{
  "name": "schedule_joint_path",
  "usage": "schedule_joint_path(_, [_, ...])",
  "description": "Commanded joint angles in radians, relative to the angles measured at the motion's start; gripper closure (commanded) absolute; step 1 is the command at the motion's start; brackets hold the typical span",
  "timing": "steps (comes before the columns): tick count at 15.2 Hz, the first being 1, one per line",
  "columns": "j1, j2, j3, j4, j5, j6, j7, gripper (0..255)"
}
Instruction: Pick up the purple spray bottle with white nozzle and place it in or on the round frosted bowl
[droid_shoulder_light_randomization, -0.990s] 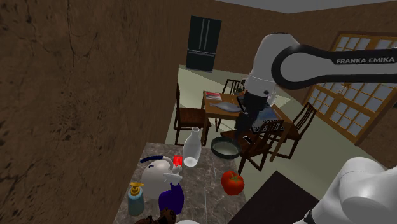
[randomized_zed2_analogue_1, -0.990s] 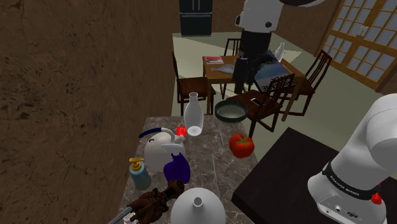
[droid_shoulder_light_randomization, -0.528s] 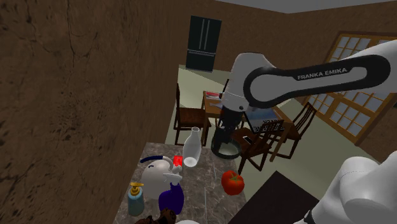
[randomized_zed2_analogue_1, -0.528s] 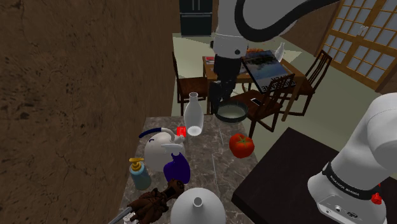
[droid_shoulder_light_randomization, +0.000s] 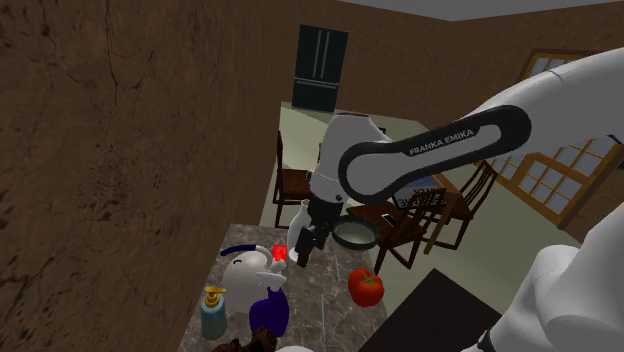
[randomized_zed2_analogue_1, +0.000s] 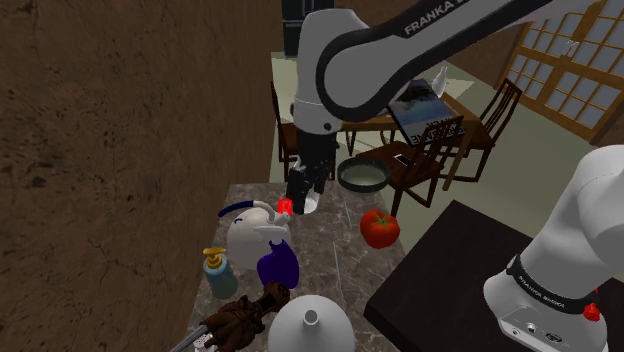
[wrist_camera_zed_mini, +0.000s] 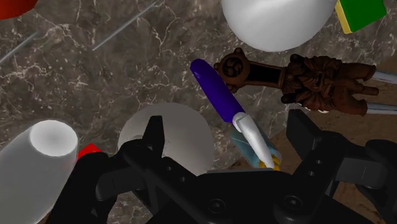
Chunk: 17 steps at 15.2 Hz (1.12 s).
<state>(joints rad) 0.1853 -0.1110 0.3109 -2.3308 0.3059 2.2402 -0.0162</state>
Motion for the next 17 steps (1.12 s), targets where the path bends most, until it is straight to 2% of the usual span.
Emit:
schedule_joint_path(1, [0.012, 0.078, 0.016, 0.034, -0.003, 0.049, 0.0, 0])
schedule_joint_path(4, [0.031, 0.176, 0.035, 0.085, -0.014, 0.101, 0.005, 0])
schedule_joint_path(11, [0.046, 0.246, 0.042, 0.064, -0.023, 0.193, 0.013, 0])
schedule_joint_path(17, [0.047, 0.252, 0.042, 0.063, -0.024, 0.201, 0.014, 0])
